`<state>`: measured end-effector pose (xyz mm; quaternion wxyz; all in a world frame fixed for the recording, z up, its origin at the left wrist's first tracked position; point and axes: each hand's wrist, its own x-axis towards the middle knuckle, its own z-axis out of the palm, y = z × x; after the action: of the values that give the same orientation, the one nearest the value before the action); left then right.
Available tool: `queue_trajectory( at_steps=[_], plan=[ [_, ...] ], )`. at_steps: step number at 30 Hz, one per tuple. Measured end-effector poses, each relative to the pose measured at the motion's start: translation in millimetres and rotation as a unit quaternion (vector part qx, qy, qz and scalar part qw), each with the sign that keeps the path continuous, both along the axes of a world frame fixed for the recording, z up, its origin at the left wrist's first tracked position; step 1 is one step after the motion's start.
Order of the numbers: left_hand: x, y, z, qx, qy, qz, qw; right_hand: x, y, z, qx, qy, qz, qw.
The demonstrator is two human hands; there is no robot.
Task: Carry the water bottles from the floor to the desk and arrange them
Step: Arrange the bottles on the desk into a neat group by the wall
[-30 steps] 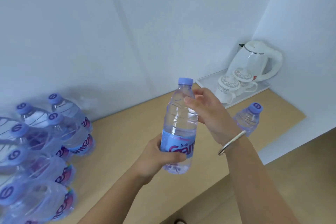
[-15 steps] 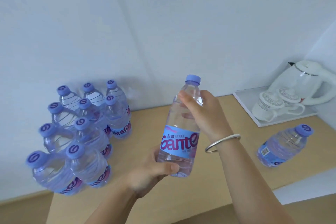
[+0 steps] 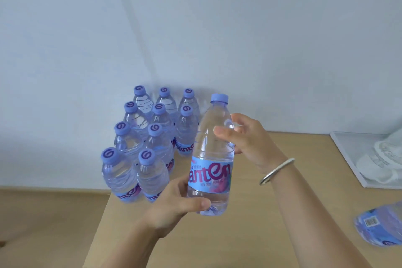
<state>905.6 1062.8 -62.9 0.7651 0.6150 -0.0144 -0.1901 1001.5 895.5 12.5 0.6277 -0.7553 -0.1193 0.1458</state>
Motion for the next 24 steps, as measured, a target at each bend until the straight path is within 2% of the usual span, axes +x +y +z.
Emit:
queue_trajectory(
  at_steps=[6, 11, 15, 18, 22, 24],
  plan=[
    [-0.9, 8.5, -9.3, 0.025, 0.011, 0.06, 0.998, 12.9, 14.9, -12.8, 0.05, 0.003, 0.055, 0.997],
    [0.3, -5.5, -31.8, 0.125, 0.001, 0.156, 0.98, 32.3, 23.7, -34.9, -0.005, 0.003, 0.079, 0.997],
    [2.6, -16.7, -44.8, 0.143, 0.041, 0.204, 0.968, 41.0, 29.9, -54.5, -0.009, 0.022, 0.1, 0.995],
    [10.2, -20.4, -55.3, 0.131, 0.1, 0.208, 0.964, 45.6, 34.8, -69.0, -0.035, 0.029, 0.116, 0.992],
    [17.9, -23.9, -77.8, 0.173, 0.123, 0.199, 0.957, 49.5, 44.0, -83.5, -0.066, 0.026, 0.118, 0.991],
    [20.6, -23.0, -80.2, 0.162, 0.132, 0.204, 0.956, 50.1, 47.5, -90.0, -0.068, 0.023, 0.12, 0.99]
  ],
)
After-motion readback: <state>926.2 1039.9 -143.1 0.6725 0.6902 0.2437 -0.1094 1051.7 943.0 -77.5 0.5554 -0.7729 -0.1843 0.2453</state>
